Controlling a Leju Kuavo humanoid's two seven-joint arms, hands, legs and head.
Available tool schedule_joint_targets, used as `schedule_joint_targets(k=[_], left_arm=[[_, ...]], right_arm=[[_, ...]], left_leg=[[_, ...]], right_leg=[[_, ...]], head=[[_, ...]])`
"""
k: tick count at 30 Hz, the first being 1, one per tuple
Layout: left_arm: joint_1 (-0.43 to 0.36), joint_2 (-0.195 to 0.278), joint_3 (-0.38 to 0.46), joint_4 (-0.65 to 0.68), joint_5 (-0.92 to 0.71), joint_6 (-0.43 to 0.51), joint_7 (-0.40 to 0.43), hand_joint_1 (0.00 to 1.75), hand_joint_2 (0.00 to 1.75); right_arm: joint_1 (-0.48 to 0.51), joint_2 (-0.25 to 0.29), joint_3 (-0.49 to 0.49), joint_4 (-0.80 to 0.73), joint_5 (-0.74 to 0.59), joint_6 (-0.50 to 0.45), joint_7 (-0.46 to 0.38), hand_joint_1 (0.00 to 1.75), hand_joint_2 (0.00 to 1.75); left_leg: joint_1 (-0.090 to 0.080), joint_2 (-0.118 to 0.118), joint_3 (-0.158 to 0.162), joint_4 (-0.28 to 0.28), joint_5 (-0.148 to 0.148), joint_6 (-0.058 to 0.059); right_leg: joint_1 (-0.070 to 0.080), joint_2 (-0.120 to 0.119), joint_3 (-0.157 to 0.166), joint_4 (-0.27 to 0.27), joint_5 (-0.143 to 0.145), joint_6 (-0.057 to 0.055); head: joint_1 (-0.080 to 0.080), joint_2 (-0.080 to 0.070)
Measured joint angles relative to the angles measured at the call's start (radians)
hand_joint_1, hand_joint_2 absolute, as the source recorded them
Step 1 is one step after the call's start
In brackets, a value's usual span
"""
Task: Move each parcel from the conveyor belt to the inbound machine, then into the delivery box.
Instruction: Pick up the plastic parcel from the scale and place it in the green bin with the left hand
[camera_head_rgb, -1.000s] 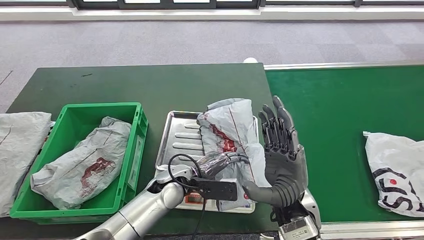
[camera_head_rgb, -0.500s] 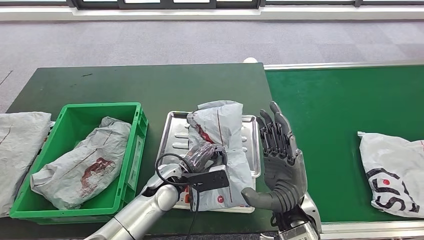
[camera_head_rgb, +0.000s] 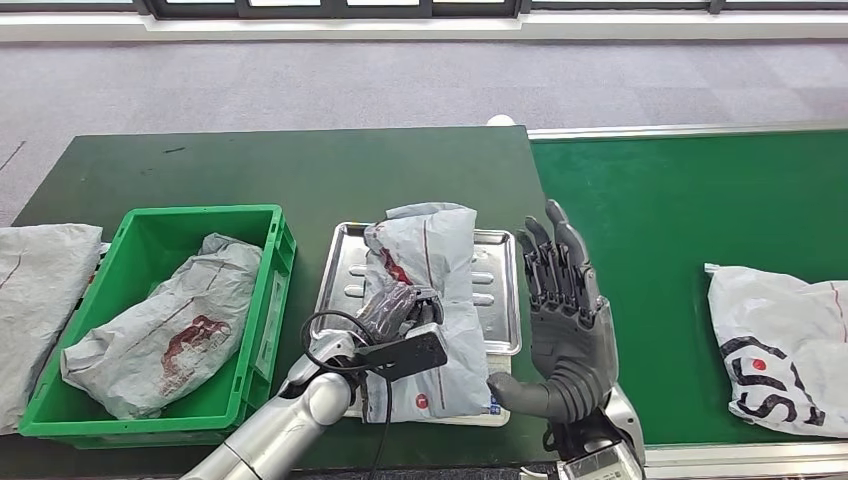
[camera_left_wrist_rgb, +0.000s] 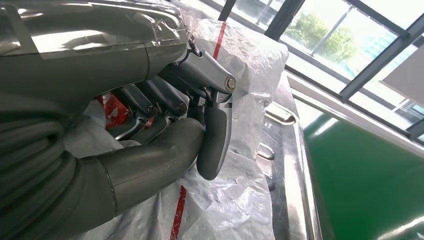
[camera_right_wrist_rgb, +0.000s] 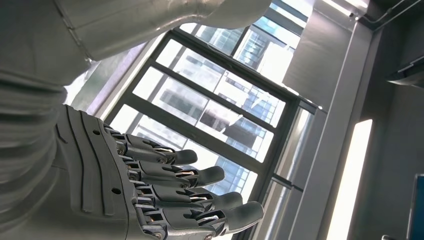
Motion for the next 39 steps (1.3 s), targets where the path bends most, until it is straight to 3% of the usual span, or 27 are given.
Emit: schedule_joint_targets(k=[2,10,24,28,34,39], left_arm=[[0.009,0.003,0.002,-0.017,0.001,0.006,-0.001,0.0,0.0],[0.014,0.001,-0.001,-0.019,-0.032,-0.069,0.028,0.0,0.0],[-0.008,-0.013,-0.018,0.031,-0.033,-0.101,0.028,0.0,0.0],[-0.012,-0.013,-0.029,0.039,-0.035,-0.118,0.035,0.0,1.75],[-0.029,-0.019,-0.069,0.086,-0.075,-0.133,0.043,0.0,1.75],[-0.047,-0.031,-0.119,0.147,-0.205,-0.053,0.088,0.0,1.75]], right_arm=[[-0.001,-0.002,0.0,0.0,-0.003,-0.007,0.0,0.0,1.75],[-0.011,-0.005,0.0,0.016,-0.011,-0.014,-0.017,0.0,1.75],[-0.049,-0.005,0.001,0.043,-0.023,0.007,-0.011,0.0,1.75],[-0.055,-0.005,0.001,0.049,-0.026,0.011,-0.01,0.0,1.75],[-0.063,-0.006,0.001,0.059,-0.029,0.014,-0.012,0.0,1.75],[-0.064,-0.008,0.001,0.062,-0.024,0.015,-0.016,0.0,1.75]], left_leg=[[0.0,0.0,0.0,0.0,0.0,0.0],[0.0,0.0,0.0,0.0,0.0,0.0],[0.0,0.0,0.0,0.0,0.0,0.0],[0.0,0.0,0.0,0.0,0.0,0.0],[0.0,0.0,0.0,0.0,0.0,0.0],[0.0,-0.001,0.001,0.0,0.0,0.0]], right_leg=[[0.0,0.0,0.0,0.0,0.0,0.0],[0.0,0.0,0.0,0.0,0.0,0.0],[0.0,0.0,0.0,0.0,0.0,0.0],[0.0,0.0,0.0,0.0,0.0,0.0],[0.0,0.0,0.0,0.0,0.0,0.0],[0.0,-0.001,0.001,0.0,0.0,0.0]], head=[[0.0,0.0],[0.0,0.0],[0.0,0.0],[0.0,0.0],[0.0,0.0],[0.0,0.0]])
